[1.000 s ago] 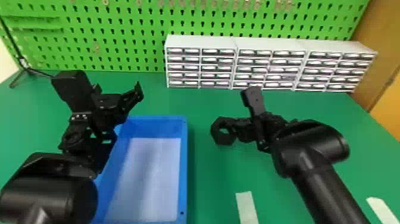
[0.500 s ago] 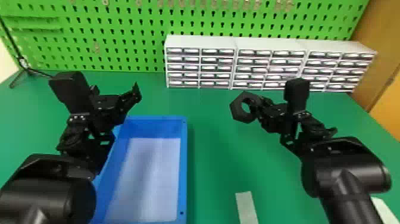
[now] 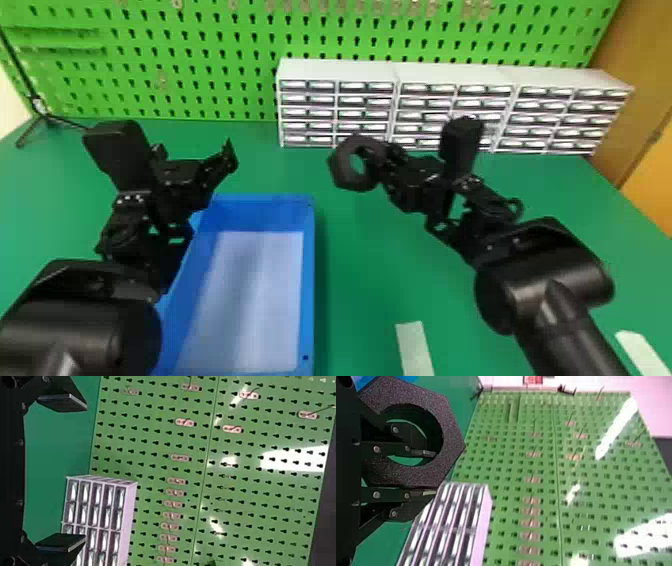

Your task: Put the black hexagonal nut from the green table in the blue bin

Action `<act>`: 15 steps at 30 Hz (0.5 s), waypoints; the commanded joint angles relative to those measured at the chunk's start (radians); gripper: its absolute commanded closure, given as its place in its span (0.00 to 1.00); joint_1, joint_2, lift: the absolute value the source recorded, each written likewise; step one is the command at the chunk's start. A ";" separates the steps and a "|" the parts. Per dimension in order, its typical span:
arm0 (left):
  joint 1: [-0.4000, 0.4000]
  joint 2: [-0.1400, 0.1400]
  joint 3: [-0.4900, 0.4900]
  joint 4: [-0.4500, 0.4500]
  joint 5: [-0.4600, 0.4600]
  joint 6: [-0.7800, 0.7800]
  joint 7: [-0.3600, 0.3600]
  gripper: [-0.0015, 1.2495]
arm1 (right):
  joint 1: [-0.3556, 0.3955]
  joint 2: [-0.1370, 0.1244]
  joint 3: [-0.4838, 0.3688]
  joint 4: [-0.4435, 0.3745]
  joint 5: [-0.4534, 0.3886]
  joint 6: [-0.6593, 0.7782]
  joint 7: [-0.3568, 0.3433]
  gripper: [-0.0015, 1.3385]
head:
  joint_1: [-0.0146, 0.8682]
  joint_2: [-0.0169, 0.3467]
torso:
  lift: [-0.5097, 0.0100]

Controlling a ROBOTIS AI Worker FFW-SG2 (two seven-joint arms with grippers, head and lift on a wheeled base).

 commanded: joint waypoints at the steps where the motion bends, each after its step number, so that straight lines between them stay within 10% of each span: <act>1: 0.001 -0.001 -0.001 0.000 0.000 0.000 0.000 0.10 | -0.034 -0.037 0.104 -0.002 -0.052 -0.001 0.000 0.76 | 0.80 0.07 | 0.79; 15: -0.003 -0.001 0.000 0.000 -0.003 0.000 0.000 0.10 | -0.099 -0.091 0.280 0.001 -0.130 0.008 0.000 0.76 | 0.80 0.07 | 0.79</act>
